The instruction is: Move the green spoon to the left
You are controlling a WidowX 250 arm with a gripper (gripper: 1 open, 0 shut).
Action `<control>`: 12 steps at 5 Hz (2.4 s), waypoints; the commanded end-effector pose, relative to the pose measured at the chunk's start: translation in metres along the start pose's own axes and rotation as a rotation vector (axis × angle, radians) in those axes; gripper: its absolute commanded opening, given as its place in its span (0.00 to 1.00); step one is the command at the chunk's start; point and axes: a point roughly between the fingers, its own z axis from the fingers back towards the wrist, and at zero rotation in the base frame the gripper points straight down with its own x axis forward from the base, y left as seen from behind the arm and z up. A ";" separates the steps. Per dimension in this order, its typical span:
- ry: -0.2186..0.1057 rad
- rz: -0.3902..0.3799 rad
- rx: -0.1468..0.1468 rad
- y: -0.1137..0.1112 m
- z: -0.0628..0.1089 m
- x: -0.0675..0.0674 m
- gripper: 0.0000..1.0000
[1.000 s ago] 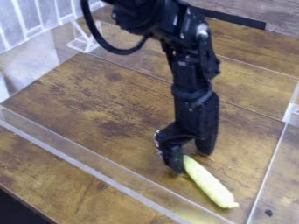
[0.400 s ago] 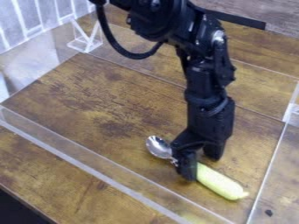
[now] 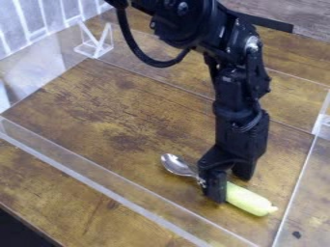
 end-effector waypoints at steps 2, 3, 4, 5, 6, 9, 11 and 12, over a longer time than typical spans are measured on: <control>-0.007 -0.054 0.038 0.002 0.011 0.017 1.00; -0.004 -0.050 0.038 -0.001 0.010 0.019 1.00; -0.004 -0.067 0.031 -0.001 0.013 0.015 0.00; -0.007 -0.084 0.019 -0.001 0.015 0.013 0.00; -0.005 -0.096 0.011 0.002 0.017 0.013 1.00; -0.005 -0.094 0.005 0.014 0.012 0.010 1.00; -0.002 -0.024 0.011 0.019 0.014 0.007 0.00; 0.003 0.019 0.007 0.020 0.014 0.003 0.00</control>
